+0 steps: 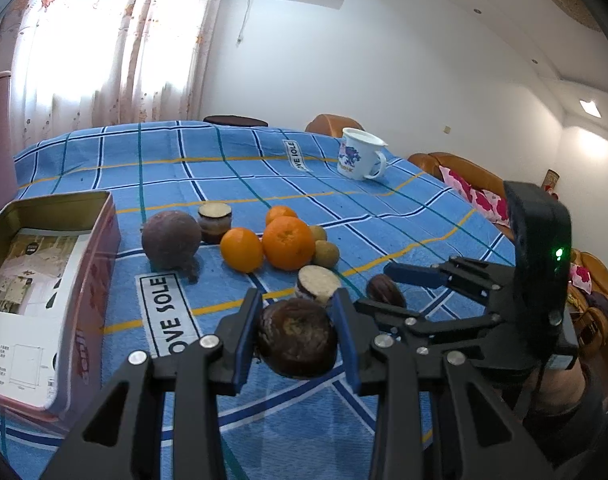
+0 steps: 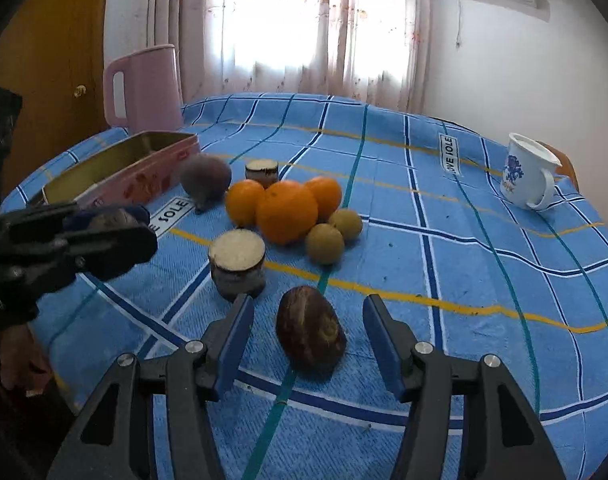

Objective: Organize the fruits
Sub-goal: 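Carry both brown fruits over the pink tin and open both tools to drop them, then grasp a cut round slice with the right tool while the left tool approaches an orange, then grasp an orange with the left tool while the right tool holds the slice, then lower the orange and slice into the tin and open both tools, then grasp the purple passion fruit with the right tool while the left tool grasps an orange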

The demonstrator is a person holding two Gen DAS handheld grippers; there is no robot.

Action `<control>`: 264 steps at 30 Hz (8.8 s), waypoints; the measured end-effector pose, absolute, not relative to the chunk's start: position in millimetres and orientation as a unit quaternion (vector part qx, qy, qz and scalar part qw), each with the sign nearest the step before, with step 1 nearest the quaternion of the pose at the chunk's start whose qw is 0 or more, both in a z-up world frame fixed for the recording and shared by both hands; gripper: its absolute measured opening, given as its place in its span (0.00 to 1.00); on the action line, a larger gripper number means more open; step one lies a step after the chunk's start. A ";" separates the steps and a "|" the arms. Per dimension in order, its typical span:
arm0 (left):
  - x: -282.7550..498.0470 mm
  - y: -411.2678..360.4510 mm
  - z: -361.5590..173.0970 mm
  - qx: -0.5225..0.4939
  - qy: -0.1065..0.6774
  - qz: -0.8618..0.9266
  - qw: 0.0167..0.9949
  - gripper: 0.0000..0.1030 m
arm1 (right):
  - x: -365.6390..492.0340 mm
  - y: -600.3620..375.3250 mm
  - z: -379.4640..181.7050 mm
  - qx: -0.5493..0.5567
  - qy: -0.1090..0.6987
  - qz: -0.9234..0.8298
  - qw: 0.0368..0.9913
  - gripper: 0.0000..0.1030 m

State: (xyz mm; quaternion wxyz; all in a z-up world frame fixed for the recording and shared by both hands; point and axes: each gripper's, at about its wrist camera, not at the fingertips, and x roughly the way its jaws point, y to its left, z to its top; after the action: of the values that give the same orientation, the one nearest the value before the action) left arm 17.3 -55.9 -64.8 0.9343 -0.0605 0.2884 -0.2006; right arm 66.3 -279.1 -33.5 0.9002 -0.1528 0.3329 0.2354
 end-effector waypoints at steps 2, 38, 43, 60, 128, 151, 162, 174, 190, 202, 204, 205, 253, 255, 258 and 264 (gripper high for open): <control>17.8 -54.4 -63.7 -0.062 0.288 -0.200 0.935 0.37 | 65.3 -282.2 -31.5 -0.146 0.328 0.237 0.903 0.35; 29.4 112.7 -56.8 -0.111 0.281 0.009 0.953 0.37 | 94.4 -69.5 -9.9 -0.145 0.298 0.450 0.829 0.35; 25.7 115.5 -52.6 -0.108 0.270 0.021 0.956 0.38 | 94.6 -65.8 -15.1 -0.140 0.304 0.454 0.826 0.36; 9.3 64.5 -34.0 -0.111 0.230 -0.031 0.966 0.88 | 59.1 -215.3 0.1 -0.164 0.277 0.300 0.898 0.57; 96.1 -87.9 -43.3 -0.015 0.282 -0.167 0.944 0.44 | 98.5 -321.6 -3.7 -0.054 0.278 0.218 0.934 0.34; 67.7 -73.3 -34.9 -0.030 0.234 -0.142 0.961 0.44 | 76.6 -314.9 6.4 -0.069 0.213 0.245 0.943 0.34; 51.6 -25.8 -25.1 -0.065 0.223 -0.114 0.966 0.44 | 81.8 -267.3 29.8 -0.072 0.217 0.317 0.920 0.34; 43.1 47.2 -14.2 -0.093 0.215 -0.045 0.971 0.44 | 95.6 -183.3 38.6 -0.097 0.231 0.396 0.883 0.34; 45.8 101.8 -26.9 -0.095 0.242 0.024 0.965 0.44 | 101.7 -98.9 27.0 -0.132 0.248 0.443 0.851 0.34; 53.6 123.8 -35.3 -0.102 0.261 0.036 0.959 0.44 | 103.7 -68.7 2.7 -0.147 0.272 0.449 0.838 0.34; 54.7 125.1 -36.5 -0.101 0.264 0.037 0.958 0.44 | 104.3 -66.0 -0.2 -0.147 0.276 0.450 0.837 0.34; 55.3 125.4 -36.8 -0.100 0.267 0.038 0.958 0.44 | 104.8 -65.0 -1.3 -0.148 0.277 0.450 0.836 0.34; 49.5 59.0 -28.0 -0.101 0.236 0.026 0.966 0.93 | 130.0 -132.9 -15.8 -0.238 0.299 0.346 0.857 0.58; 48.5 65.2 -29.4 -0.111 0.236 0.028 0.965 0.93 | 135.1 -122.8 -25.7 -0.256 0.312 0.344 0.848 0.58; 47.1 66.0 -31.5 -0.116 0.238 0.019 0.964 0.93 | 142.8 -116.7 -35.7 -0.276 0.336 0.325 0.840 0.56; 49.6 46.8 -29.6 -0.104 0.241 -0.004 0.965 0.93 | 130.5 -150.3 -10.4 -0.206 0.291 0.324 0.876 0.52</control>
State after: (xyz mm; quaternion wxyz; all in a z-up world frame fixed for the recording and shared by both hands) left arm 49.6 46.8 -29.6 0.9651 -0.1038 0.2405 -0.0037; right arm 130.5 -150.3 -10.4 0.8765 -0.2062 0.2908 0.3236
